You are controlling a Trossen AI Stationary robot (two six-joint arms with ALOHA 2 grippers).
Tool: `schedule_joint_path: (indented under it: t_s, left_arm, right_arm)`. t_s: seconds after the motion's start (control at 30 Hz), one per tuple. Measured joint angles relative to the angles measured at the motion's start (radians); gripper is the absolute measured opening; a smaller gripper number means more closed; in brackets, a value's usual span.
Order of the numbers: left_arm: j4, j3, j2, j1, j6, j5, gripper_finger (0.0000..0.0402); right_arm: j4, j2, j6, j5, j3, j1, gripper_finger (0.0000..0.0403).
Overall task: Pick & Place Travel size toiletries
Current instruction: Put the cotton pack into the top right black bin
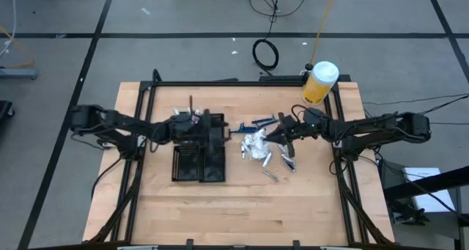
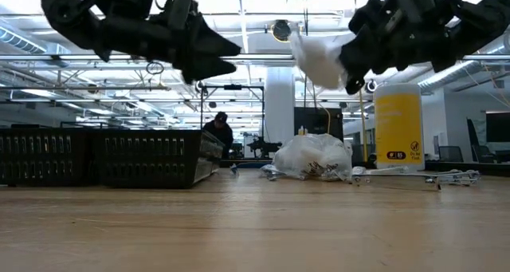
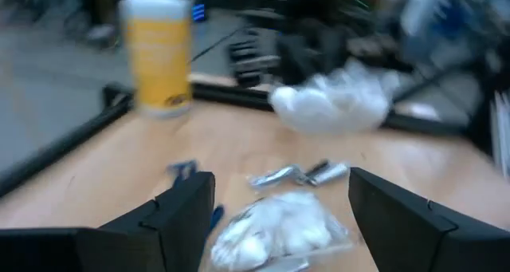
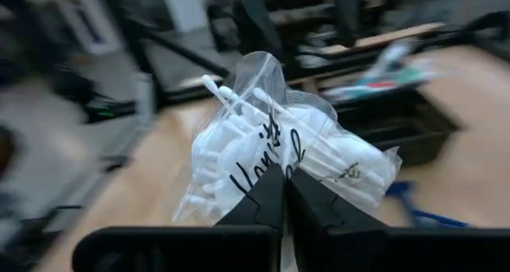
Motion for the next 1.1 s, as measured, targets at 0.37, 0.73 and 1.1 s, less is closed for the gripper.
schedule_joint_path:
  t_s: [0.37, 0.73, 1.1]
  left_arm:
    - [0.013, 0.287, 0.235, -0.102, 0.598, 0.018, 0.0249]
    - [-0.093, 0.456, 0.321, -0.169, 0.622, 0.123, 0.0245]
    - [-0.104, 0.459, 0.322, -0.181, 0.633, 0.189, 0.0246]
  right_arm:
    - [0.073, 0.006, 0.049, -0.303, 0.000, 0.087, 0.0001]
    - [0.086, 0.006, 0.045, -0.304, 0.000, 0.098, 0.0000]
    - [0.090, 0.006, 0.025, -0.327, 0.000, 0.098, 0.0000]
